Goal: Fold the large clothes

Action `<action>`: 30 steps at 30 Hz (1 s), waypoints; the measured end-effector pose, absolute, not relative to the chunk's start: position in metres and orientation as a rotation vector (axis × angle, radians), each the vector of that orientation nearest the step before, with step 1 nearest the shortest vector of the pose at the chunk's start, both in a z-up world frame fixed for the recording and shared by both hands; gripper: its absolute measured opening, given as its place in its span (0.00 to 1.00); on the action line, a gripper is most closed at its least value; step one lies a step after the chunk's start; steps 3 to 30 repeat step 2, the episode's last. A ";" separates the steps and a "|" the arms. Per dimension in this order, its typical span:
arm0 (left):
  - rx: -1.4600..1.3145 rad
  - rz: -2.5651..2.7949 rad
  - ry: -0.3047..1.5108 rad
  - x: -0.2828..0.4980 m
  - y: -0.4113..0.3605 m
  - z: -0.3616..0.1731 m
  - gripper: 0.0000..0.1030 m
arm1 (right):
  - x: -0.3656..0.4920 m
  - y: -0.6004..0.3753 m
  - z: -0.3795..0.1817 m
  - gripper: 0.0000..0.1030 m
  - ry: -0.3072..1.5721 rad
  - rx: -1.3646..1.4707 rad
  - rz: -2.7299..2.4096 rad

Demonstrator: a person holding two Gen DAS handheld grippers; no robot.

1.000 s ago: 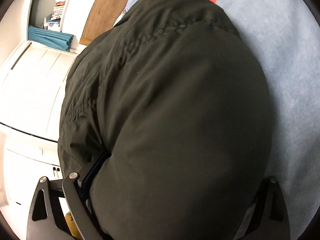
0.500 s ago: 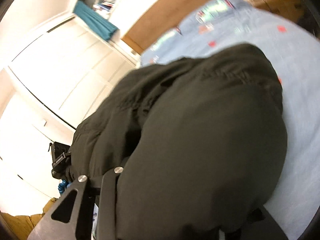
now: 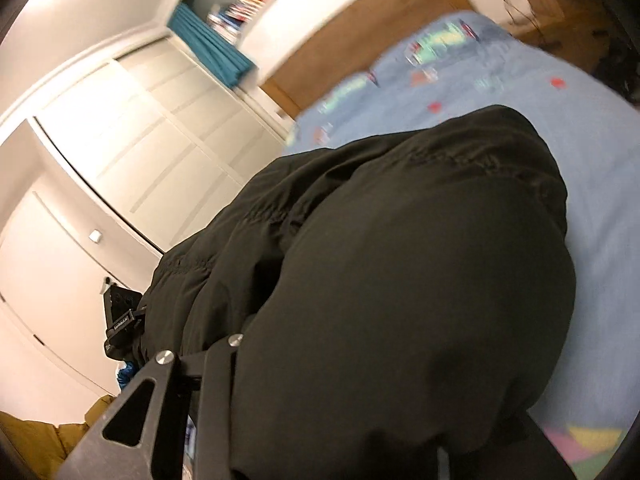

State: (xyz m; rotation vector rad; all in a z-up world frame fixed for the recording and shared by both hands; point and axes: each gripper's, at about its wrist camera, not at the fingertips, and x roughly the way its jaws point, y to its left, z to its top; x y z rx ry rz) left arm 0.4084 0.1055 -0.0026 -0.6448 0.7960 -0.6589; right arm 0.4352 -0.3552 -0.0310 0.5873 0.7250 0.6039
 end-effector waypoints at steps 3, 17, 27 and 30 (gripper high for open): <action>-0.646 -0.614 0.854 0.406 0.108 -0.032 0.26 | 0.431 -0.356 -0.059 0.28 0.786 0.592 0.576; -0.646 -0.614 0.854 0.406 0.108 -0.032 0.26 | 0.431 -0.356 -0.059 0.28 0.786 0.592 0.576; -0.646 -0.614 0.854 0.406 0.108 -0.032 0.26 | 0.431 -0.356 -0.059 0.28 0.786 0.592 0.576; -0.646 -0.614 0.854 0.406 0.108 -0.032 0.26 | 0.431 -0.356 -0.059 0.28 0.786 0.592 0.576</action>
